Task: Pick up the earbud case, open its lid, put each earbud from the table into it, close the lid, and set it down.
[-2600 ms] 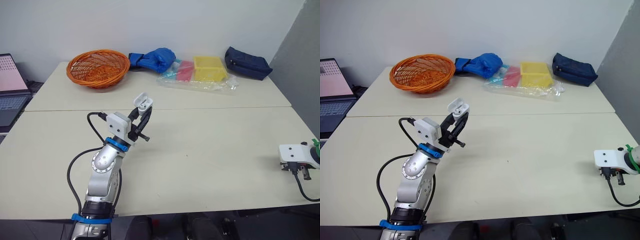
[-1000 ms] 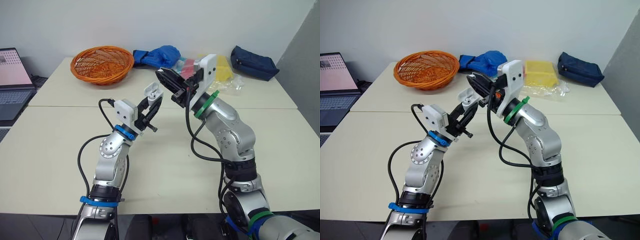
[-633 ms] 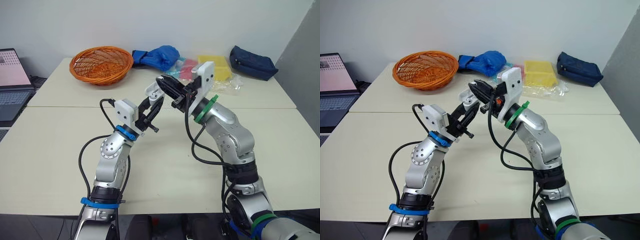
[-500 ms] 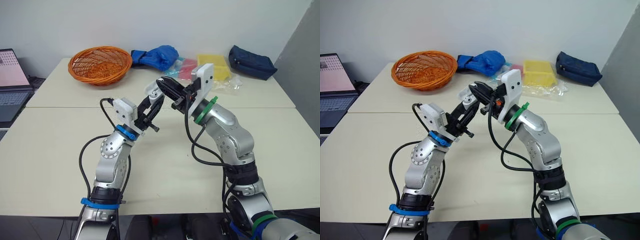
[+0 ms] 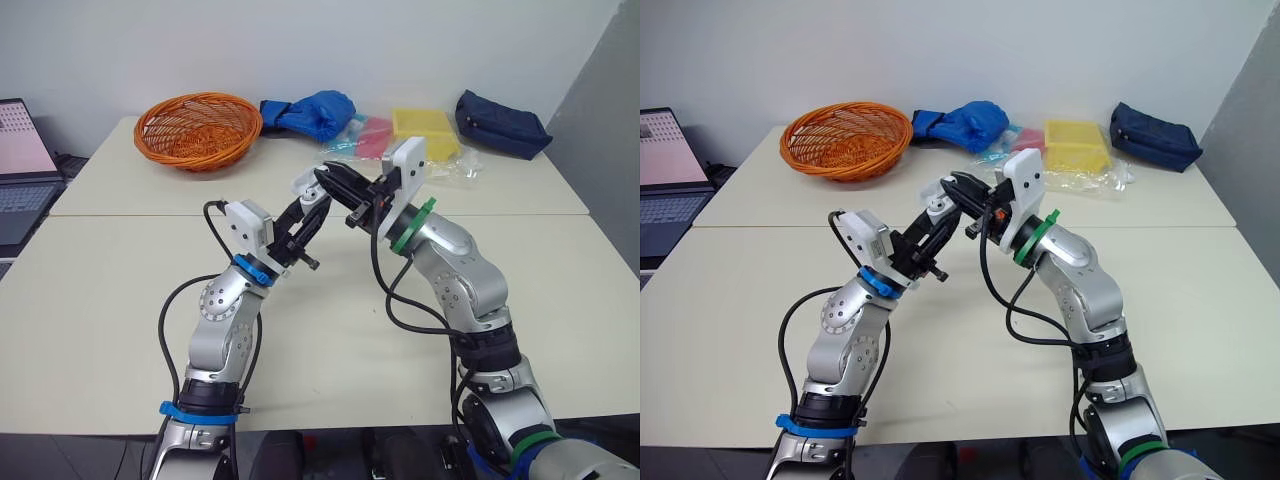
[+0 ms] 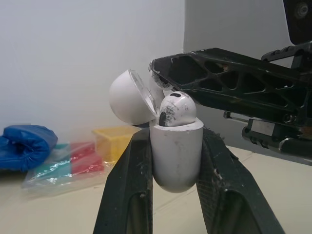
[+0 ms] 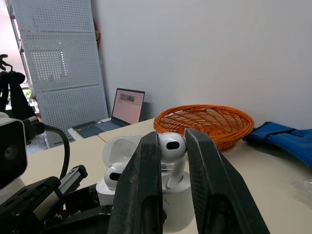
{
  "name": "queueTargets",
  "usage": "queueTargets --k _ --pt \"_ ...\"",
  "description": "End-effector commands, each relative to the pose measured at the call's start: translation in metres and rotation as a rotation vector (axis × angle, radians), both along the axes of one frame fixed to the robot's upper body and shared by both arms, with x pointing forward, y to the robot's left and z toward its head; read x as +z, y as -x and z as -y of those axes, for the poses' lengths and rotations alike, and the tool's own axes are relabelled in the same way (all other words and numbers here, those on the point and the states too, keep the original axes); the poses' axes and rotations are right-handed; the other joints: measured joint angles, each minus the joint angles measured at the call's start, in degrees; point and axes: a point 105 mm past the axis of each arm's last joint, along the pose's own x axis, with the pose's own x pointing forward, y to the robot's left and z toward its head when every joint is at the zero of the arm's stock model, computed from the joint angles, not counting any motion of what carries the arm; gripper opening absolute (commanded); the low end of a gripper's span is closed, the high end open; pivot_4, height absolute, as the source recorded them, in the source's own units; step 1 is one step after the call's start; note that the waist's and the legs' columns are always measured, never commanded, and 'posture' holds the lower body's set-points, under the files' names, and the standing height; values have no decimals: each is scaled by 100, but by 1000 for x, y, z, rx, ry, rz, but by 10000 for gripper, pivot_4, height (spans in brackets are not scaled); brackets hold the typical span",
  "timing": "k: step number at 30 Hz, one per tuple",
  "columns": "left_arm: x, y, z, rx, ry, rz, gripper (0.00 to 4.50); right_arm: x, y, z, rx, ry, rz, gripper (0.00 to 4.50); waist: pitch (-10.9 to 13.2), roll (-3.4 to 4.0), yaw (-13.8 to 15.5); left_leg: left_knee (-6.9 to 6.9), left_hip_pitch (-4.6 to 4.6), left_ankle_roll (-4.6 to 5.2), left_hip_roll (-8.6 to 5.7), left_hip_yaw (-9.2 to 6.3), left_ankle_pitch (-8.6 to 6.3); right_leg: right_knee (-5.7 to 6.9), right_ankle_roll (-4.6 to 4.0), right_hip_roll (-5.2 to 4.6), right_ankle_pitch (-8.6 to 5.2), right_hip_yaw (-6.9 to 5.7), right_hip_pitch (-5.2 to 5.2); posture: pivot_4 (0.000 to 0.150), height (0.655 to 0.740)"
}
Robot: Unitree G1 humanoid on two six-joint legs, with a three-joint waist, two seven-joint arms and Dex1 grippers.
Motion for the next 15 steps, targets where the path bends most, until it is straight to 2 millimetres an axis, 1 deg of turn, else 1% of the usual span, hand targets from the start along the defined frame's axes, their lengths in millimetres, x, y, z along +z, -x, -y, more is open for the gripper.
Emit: queueTargets --k 1,4,7,13,15 --pt "26 12 5 -27 23 106 7853 2 10 -3 31 38 61 3569 0 0 -1 0 0 0 0 0 0 0 0 0 0 -1 0 1500 7400" --pt "29 12 6 -31 27 108 7853 2 8 -2 24 16 40 14367 0 0 -4 -1 1 0 2 -2 0 0 0 1 0 -1 0 1500 7400" --pt "29 12 7 -30 21 105 7853 7 7 -1 36 -24 15 25048 0 0 -3 -2 1 0 2 -3 0 1 -1 2 0 0 0 1500 7400" --pt "28 12 7 -27 19 99 7853 18 11 0 79 -88 -13 25048 0 0 -4 -1 0 0 1 -1 0 -1 0 1 0 1 0 1500 7400" --pt "28 12 7 -26 17 95 7853 32 19 5 160 -168 -44 25048 0 0 -4 -1 0 0 1 -1 0 0 0 1 0 0 0 1500 7400"
